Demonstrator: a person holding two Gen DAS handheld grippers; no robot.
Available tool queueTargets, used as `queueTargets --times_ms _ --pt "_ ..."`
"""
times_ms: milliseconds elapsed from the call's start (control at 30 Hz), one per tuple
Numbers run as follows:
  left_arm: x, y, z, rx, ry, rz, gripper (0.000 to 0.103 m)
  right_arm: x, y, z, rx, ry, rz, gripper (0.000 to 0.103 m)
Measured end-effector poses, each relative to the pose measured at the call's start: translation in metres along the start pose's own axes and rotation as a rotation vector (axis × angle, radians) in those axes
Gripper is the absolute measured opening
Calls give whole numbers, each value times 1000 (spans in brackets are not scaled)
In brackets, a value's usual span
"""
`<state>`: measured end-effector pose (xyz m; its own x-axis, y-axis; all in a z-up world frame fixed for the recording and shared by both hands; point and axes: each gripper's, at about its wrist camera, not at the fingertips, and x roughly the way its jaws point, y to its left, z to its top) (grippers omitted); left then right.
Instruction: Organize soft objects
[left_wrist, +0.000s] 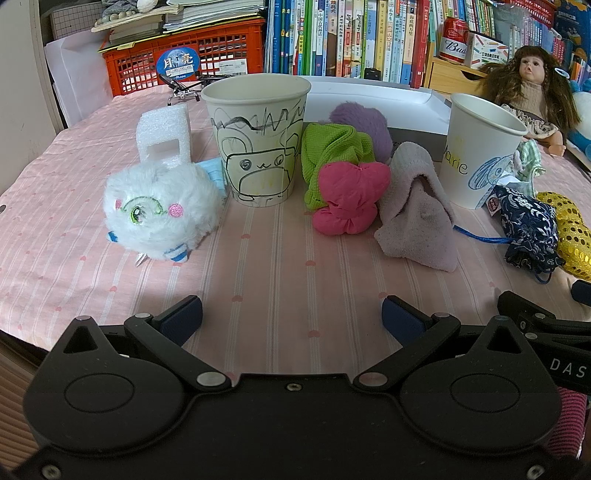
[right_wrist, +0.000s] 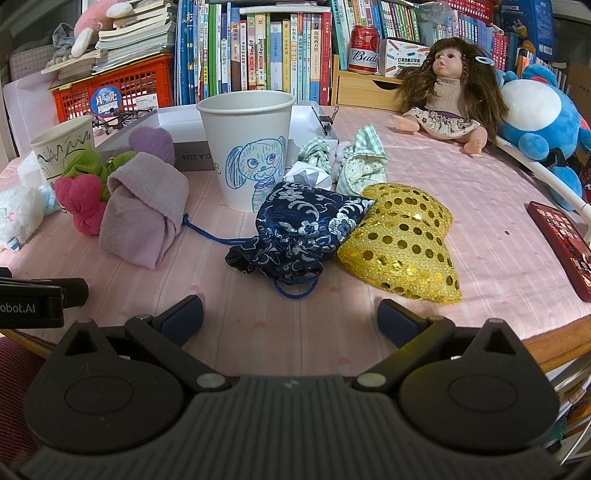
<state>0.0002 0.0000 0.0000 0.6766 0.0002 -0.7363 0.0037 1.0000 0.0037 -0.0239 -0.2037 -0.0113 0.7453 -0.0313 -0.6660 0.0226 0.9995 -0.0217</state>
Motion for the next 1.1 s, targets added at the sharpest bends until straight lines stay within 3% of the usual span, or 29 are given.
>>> queueTargets --times_ms 1100 --pt "-1 2 0 4 -6 -3 103 1 1 2 7 2 -5 103"
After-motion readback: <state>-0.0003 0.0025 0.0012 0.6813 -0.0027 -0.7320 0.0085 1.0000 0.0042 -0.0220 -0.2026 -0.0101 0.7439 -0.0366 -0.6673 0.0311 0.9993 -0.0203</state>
